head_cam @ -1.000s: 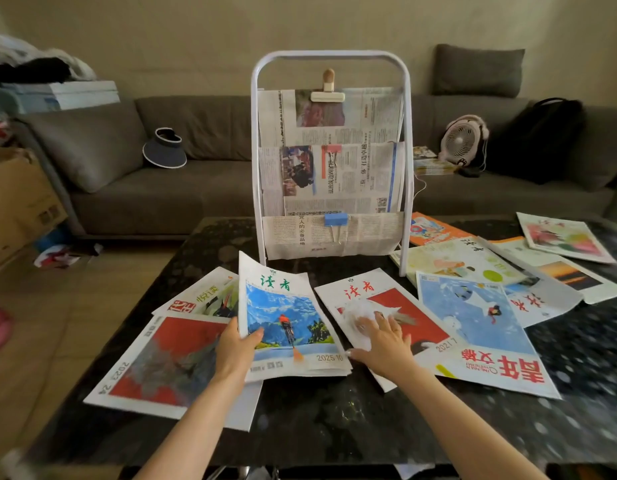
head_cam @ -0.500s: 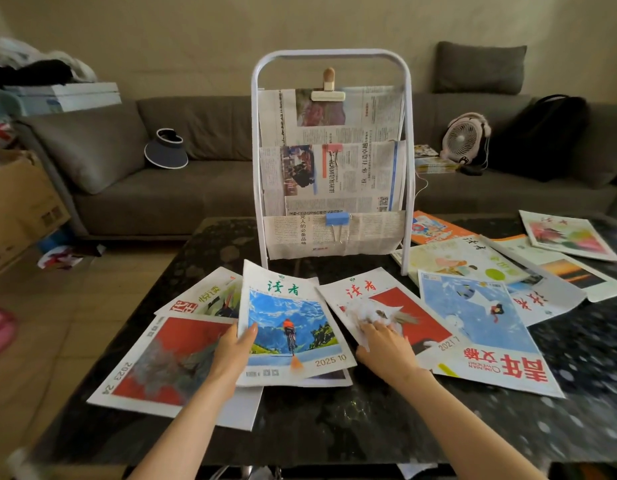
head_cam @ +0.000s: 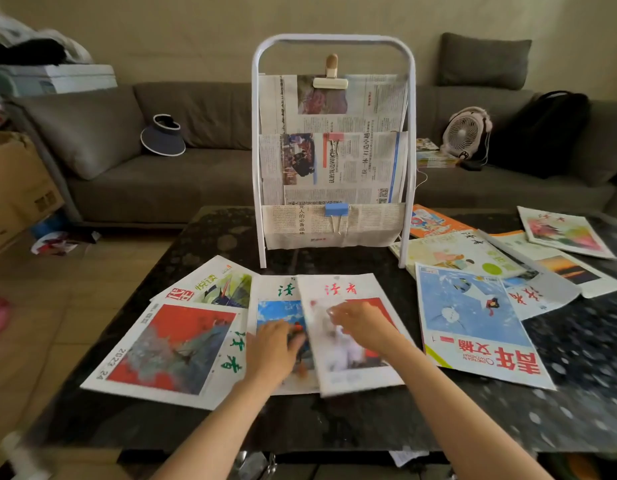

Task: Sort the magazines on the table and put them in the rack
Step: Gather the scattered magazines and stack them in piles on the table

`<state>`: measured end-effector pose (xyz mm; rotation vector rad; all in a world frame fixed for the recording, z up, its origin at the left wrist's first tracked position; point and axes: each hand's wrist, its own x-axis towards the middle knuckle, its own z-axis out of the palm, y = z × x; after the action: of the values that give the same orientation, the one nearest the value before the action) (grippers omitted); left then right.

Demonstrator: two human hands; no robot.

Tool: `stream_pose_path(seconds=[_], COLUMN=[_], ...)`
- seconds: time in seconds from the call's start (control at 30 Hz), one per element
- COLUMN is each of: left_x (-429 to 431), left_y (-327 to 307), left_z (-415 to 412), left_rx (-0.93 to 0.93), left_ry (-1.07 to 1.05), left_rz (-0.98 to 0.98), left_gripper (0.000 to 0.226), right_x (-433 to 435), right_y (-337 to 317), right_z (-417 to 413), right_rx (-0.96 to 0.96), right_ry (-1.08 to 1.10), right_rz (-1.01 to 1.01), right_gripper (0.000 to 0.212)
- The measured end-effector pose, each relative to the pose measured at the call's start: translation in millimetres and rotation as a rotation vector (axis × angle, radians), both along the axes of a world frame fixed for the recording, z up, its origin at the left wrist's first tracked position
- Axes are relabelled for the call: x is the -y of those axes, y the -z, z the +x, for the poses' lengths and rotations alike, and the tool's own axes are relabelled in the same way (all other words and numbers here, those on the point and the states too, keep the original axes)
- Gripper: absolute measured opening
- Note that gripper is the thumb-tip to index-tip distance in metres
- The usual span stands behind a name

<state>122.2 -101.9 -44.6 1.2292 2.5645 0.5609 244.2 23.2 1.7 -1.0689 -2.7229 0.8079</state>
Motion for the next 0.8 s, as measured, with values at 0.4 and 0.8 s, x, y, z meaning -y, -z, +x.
stream_pose_path(seconds=[0.4, 0.8], left_x=[5.1, 9.6], left_y=[5.6, -3.7], left_z=[-9.3, -17.5], left_rx=[0.160, 0.666], left_ry=[-0.477, -0.093], left_rz=[0.254, 0.345], left_gripper=[0.069, 0.053], right_x=[-37.0, -27.4], right_y=[26.3, 33.2], right_z=[34.4, 18.0], right_rx=[-0.023, -0.374], right_ry=[0.516, 0.498], right_rz=[-0.403, -0.515], right_gripper=[0.065, 0.030])
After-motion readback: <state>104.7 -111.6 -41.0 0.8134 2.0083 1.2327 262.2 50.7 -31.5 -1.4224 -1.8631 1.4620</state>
